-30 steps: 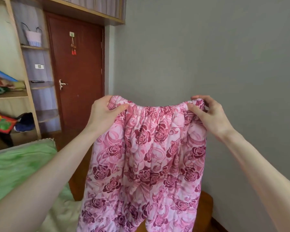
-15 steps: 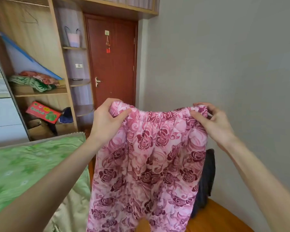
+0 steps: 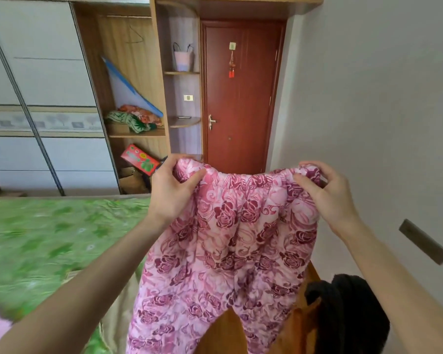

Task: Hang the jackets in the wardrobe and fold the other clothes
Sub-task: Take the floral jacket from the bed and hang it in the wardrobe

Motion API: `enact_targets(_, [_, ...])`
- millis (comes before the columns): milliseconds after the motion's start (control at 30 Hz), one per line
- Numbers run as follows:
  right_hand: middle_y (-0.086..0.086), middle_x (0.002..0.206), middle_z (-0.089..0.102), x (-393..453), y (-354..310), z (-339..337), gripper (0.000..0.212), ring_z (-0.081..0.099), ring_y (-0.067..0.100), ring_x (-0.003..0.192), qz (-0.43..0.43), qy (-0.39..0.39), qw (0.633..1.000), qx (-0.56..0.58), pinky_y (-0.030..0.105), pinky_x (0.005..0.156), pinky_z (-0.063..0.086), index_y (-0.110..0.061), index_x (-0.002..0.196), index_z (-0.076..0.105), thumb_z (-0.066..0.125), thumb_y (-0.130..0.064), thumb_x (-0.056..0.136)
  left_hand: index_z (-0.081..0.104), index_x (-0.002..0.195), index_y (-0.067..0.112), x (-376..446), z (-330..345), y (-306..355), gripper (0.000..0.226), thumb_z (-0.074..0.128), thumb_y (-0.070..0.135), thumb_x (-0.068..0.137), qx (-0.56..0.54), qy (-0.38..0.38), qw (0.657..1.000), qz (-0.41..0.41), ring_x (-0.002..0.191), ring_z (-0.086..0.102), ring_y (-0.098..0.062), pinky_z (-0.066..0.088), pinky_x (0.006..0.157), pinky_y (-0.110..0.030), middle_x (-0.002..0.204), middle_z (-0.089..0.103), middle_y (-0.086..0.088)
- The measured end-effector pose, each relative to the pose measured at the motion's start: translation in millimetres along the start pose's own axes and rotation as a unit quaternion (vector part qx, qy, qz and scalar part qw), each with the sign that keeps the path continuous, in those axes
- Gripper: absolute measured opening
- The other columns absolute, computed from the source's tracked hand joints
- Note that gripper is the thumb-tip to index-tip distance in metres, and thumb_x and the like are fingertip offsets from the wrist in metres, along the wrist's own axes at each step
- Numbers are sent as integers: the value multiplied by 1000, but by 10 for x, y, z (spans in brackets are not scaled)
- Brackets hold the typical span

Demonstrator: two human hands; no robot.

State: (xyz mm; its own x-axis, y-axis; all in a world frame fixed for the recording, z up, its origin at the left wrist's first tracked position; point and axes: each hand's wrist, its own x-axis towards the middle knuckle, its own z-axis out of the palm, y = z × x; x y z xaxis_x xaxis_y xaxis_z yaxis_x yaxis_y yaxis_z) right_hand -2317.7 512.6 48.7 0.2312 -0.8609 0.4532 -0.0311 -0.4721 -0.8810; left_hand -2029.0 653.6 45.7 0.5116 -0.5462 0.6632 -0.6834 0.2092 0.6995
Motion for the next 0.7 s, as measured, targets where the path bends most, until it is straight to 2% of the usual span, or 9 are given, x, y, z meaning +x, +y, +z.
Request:
enact_targets(100, [-3, 107, 77, 226, 148, -169, 27, 75, 12, 98, -6, 23, 999, 23, 30, 83, 60, -23, 114, 75, 82, -19, 88, 68, 108, 22, 76, 303, 71, 29, 85, 27, 86, -6, 6, 1000, 0, 94, 65, 8, 48, 87, -11, 99, 71, 14])
enact_targets(233, [-1, 108, 77, 536, 284, -355, 27, 74, 15, 101, -17, 50, 998, 40, 36, 90, 60, -23, 112, 76, 84, -21, 86, 68, 109, 18, 222, 637, 161, 28, 85, 25, 88, -28, 4, 1000, 5, 93, 66, 3, 48, 85, -11, 101, 72, 4])
enact_targets(400, [-4, 106, 77, 856, 371, -344, 23, 74, 14, 101, -29, 49, 997, 53, 41, 94, 60, -29, 104, 76, 85, -21, 85, 68, 110, 18, 371, 847, 45, 28, 85, 21, 88, -42, 13, 999, 7, 93, 64, 8, 45, 86, -8, 103, 71, 4])
enact_targets(533, [-4, 104, 78, 1027, 562, -187, 25, 75, 16, 100, -38, 69, 996, 52, 42, 92, 61, -26, 107, 77, 86, -23, 84, 69, 110, 20, 531, 946, -242, 31, 87, 26, 85, -41, 15, 999, -14, 96, 67, 6, 50, 89, -14, 102, 72, 12])
enact_targets(700, [-5, 100, 78, 1459, 901, 52, 20, 75, 15, 98, -33, 79, 996, 31, 43, 93, 61, -25, 102, 78, 86, -24, 84, 72, 110, 20, 865, 1214, -698, 31, 89, 27, 84, -48, -1, 999, -22, 95, 69, 3, 52, 87, -14, 101, 74, 14])
